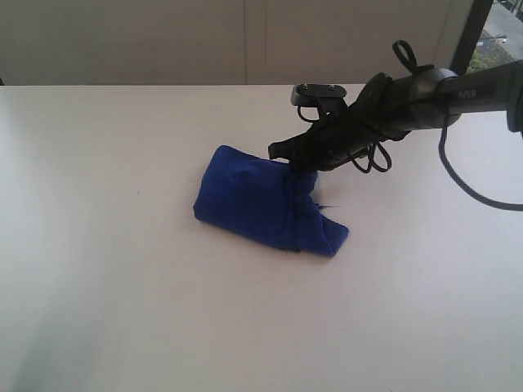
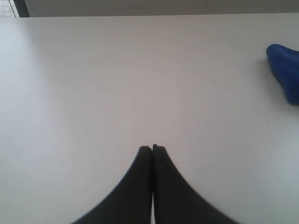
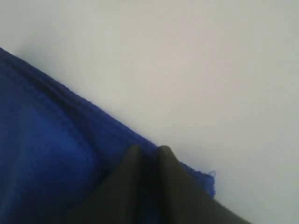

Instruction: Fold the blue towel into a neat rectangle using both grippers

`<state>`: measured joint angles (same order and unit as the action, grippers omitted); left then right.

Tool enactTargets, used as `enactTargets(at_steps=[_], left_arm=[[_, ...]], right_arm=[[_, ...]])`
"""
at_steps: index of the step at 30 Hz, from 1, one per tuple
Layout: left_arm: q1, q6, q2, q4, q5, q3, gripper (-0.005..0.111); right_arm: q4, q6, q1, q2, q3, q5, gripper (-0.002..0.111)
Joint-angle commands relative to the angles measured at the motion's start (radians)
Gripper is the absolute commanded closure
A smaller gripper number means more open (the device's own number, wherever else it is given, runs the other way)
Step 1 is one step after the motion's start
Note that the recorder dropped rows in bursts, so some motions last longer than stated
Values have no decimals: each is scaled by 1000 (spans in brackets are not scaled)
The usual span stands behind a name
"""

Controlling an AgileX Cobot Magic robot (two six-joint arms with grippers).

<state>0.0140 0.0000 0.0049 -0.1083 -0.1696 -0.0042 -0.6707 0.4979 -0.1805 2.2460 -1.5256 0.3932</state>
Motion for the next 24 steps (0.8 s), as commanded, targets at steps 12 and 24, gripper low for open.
enactTargets(at_steps=[12, 24], left_arm=[[-2, 0, -5, -2, 5, 4, 107], [-2, 0, -5, -2, 5, 4, 107]], right_arm=[[6, -4, 2, -68, -1, 0, 108], [94, -4, 2, -188, -1, 194, 108]])
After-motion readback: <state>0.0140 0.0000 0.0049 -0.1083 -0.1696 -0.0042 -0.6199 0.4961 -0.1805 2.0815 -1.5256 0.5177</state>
